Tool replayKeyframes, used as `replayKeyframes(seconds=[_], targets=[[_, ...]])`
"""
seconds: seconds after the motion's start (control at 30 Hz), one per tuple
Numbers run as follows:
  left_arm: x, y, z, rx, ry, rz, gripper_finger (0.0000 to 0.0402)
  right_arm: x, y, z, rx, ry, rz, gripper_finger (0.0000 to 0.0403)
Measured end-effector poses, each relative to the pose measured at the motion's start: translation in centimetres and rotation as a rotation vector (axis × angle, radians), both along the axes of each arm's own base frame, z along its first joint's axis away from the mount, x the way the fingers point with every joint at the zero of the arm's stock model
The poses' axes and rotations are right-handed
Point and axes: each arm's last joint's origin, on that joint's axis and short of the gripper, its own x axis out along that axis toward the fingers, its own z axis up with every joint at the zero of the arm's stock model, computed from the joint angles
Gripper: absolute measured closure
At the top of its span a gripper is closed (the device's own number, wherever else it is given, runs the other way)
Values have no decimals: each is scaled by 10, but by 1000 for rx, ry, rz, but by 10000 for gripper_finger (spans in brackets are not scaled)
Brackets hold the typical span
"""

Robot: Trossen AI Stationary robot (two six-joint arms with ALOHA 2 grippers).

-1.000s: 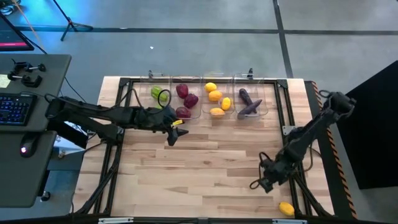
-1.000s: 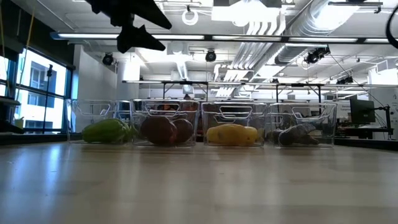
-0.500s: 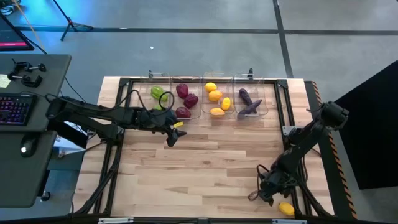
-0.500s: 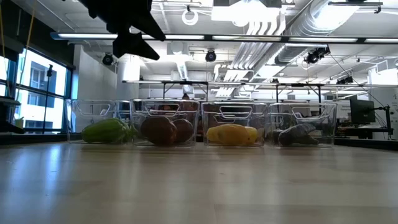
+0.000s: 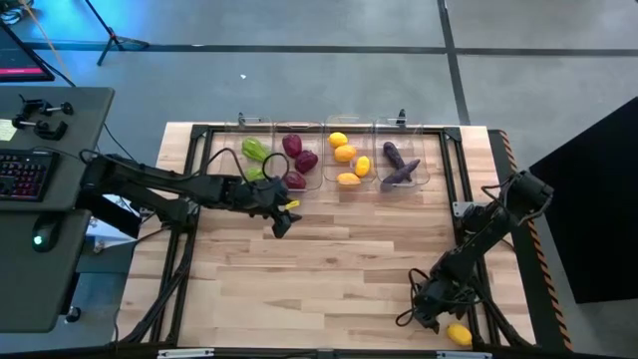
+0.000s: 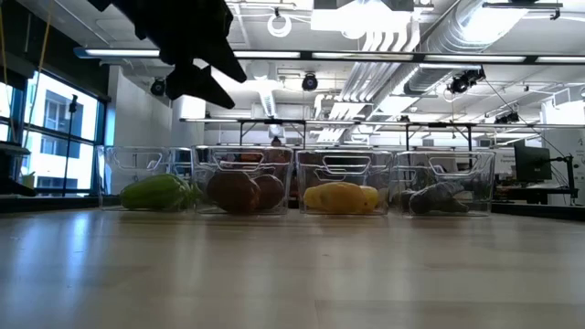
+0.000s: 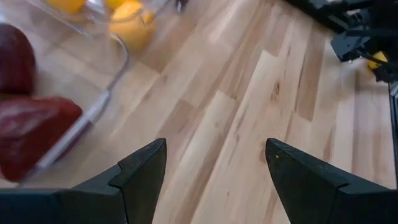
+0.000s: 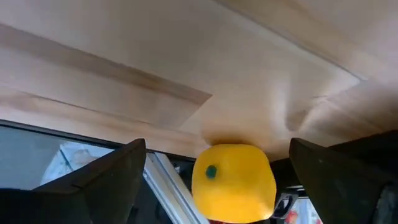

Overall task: Sort produce into baskets
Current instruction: Put the yellow lemon into the middle right transparent bin

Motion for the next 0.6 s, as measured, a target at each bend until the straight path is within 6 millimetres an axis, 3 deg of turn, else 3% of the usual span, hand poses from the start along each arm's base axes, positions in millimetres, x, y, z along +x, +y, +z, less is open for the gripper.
replayKeyframes(seconds=[0.23, 0.47, 0.6], targets=[[4, -2, -8, -65, 39, -34, 140, 15, -7, 7, -35, -100, 75, 15], [3, -2, -13, -63, 80, -33, 140, 36, -14, 42, -168, -118, 218, 15], [3, -2, -13, -62, 87, -33, 140, 32, -6, 53, -199, -94, 251, 15]])
